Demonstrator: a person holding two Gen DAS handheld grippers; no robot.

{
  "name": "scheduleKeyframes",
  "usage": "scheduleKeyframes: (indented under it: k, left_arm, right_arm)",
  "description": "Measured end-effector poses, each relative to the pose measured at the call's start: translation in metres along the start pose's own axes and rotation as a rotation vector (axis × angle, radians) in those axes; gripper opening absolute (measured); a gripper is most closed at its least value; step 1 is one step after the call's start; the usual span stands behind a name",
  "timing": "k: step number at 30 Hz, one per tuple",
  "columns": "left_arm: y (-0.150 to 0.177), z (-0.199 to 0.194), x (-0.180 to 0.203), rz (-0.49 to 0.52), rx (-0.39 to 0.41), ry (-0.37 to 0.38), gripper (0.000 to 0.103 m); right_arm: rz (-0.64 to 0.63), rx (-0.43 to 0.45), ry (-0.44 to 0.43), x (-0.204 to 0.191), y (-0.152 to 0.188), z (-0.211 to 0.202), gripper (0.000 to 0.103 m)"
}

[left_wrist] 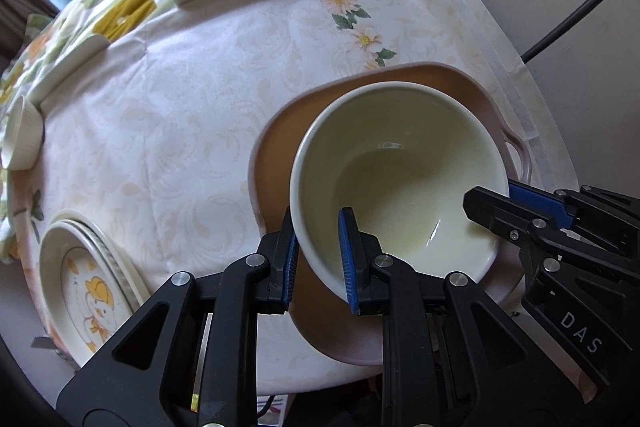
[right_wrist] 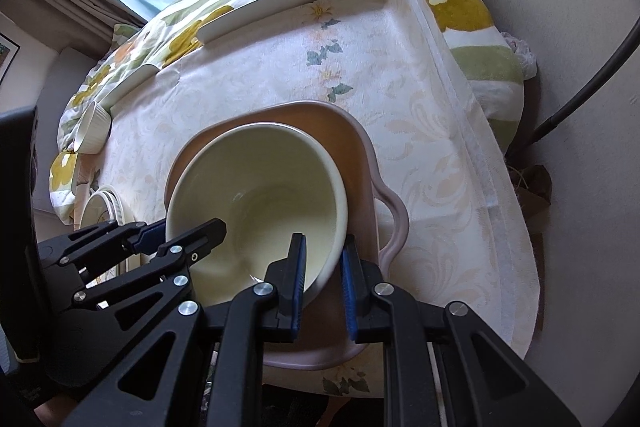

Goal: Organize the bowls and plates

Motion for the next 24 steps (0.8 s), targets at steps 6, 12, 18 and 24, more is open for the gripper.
scheduleKeyframes:
  k: [6,12,18,24]
  left_arm:
    - [0.000,-0.006,0.000,0.004,0.017,-0.005,0.017]
    - [0.000,-0.014,0.004,0.000,0.039,-0.010,0.017]
    - [-0.002,-0.040,0.007,-0.014,0.098,-0.012,0.017]
    - [-0.005,-0.086,-0.003,-0.072,0.233,-0.006,0.018]
  right_arm:
    - [-0.005,0.007,0.011,0.001,0.003,-0.004,0.016]
    - [0.000,0.035,0.010,0.004,0.004,-0.017,0.016]
    - [-0.007,0.079,0.015,0.004,0.000,-0.037,0.016]
    - [-0.055,0.180,-0.005,0.001,-0.008,-0.066,0.018]
Point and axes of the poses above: each gripper's, at about its wrist camera, not at the fingertips, and z roughly the way its jaws point, x to its right, y to its underside, the point moved 7 cm from there along z, roughly the way its jaws point, and after that the axes turned 14 degrees about y, right-handed, at the moved point
